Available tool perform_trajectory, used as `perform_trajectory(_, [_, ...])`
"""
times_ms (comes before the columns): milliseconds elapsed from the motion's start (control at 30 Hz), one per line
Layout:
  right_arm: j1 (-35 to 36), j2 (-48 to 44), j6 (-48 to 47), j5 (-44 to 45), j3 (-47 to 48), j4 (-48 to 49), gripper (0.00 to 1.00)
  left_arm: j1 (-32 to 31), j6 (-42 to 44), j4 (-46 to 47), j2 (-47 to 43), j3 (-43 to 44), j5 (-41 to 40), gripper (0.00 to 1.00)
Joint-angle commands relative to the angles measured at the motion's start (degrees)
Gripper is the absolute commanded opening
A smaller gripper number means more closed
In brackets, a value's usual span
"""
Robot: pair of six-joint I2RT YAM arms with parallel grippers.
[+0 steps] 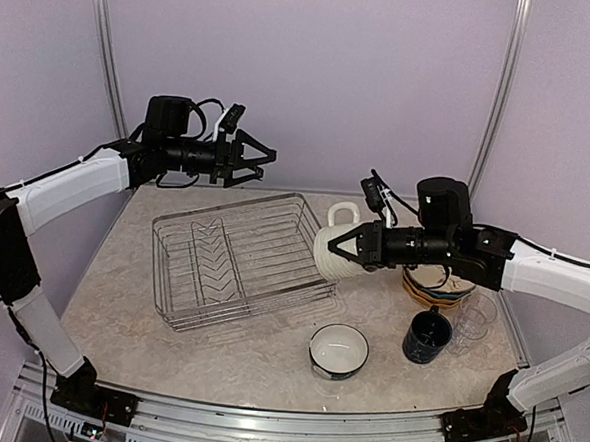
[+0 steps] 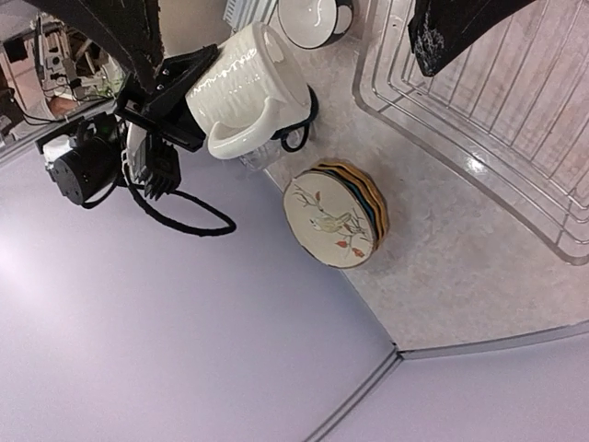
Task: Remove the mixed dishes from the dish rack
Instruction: Place the cup at the center of the board.
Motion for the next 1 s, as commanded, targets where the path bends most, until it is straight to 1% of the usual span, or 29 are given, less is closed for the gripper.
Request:
perform_trajectory(0, [-0.1, -2.3, -5.1, 17.9, 3.8, -20.0, 0.00, 0.3, 3.9, -8.1, -4.0, -1.2, -14.2, 0.90])
perform_trajectory(100, [0.3, -1.3, -3.9, 21.8, 3.7, -26.2, 0.00, 0.3, 4.3, -8.3, -5.1, -2.1, -16.9, 0.90])
perform_trajectory(300, [2.0, 3.0, -1.5, 28.2, 4.6, -30.8, 0.00, 0.2, 4.6, -8.5, -5.6, -2.4, -18.2, 0.90])
perform_trajectory(500, [2.0, 11.0, -1.7, 31.2, 6.4, -29.8, 0.00, -0.2, 5.4, -9.6, -6.4, -2.6, -19.8, 0.90])
perform_trajectory(633, [2.0, 15.1, -1.8, 33.4, 7.9, -30.6, 0.00, -0.9, 7.6, -11.6, -8.1, -2.8, -23.1, 0.90])
perform_trajectory(800, [2.0, 18.4, -2.2, 32.8, 6.8, -28.8, 0.00, -2.1, 10.1, -12.7, -11.3, -4.8, -28.8, 0.90])
perform_trajectory(967, [2.0, 20.2, -2.2, 32.2, 6.6, -28.4, 0.07, -3.1, 11.4, -11.8, -14.1, -6.9, -33.2, 0.90])
